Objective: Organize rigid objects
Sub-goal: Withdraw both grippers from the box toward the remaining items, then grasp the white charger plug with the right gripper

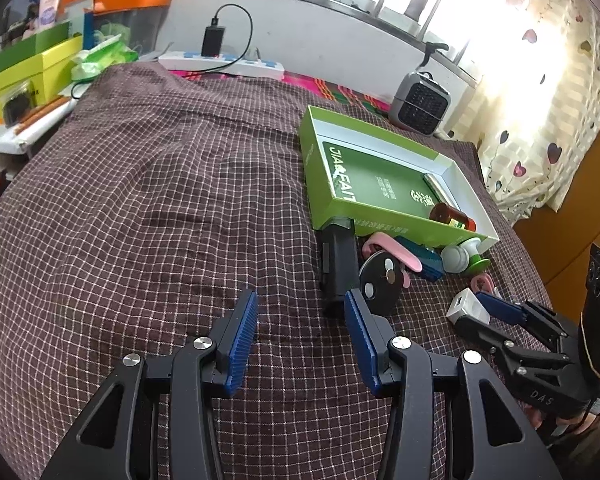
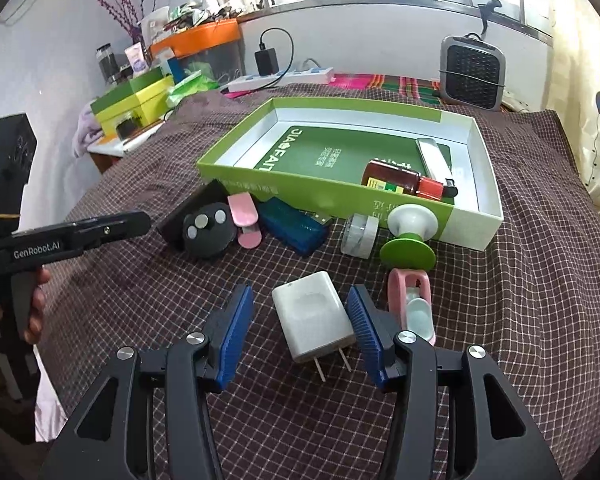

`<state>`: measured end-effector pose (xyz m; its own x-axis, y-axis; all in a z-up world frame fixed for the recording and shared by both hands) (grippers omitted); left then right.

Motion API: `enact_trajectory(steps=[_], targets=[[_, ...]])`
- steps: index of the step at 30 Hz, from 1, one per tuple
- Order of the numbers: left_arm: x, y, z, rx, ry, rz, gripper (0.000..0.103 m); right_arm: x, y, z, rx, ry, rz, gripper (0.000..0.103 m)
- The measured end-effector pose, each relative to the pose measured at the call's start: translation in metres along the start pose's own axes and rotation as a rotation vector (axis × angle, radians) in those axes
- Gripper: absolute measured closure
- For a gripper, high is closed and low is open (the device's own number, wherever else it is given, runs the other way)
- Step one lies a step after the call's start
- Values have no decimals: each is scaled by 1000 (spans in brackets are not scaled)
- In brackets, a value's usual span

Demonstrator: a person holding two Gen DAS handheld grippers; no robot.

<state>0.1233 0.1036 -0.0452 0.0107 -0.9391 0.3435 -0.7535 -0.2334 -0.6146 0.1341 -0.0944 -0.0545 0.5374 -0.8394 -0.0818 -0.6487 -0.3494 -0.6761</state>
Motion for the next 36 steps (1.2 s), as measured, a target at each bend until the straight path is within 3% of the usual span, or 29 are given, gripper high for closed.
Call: enact_trajectory(steps=[13, 15, 17, 28, 36], targets=[[1, -3, 6, -18, 35, 12, 59, -4, 8, 6, -33, 75, -18, 52], [2, -5, 6, -19, 36, 14, 59, -3, 7, 7, -33, 89, -18, 56], [3, -6, 7, -21, 41, 22, 59, -5, 7, 6, -30, 95, -16, 68], [20, -18, 17, -32, 54, 71, 59, -11, 8, 3, -23, 85, -9, 68], [21, -28, 30, -43, 10, 90, 59, -13, 11, 1, -22, 74, -8, 68]])
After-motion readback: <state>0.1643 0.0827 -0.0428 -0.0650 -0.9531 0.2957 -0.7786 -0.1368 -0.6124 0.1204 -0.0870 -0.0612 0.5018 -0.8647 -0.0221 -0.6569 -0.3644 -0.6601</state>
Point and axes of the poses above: each gripper's, at about its wrist camera, not at the fingertips, and z roughly the way its jaws point, x to its right, y to its underside, the point moved 9 cm from there along z, roughly the way its jaws point, and after that the axes turned 4 degrees about y, right-handed, at the moved point
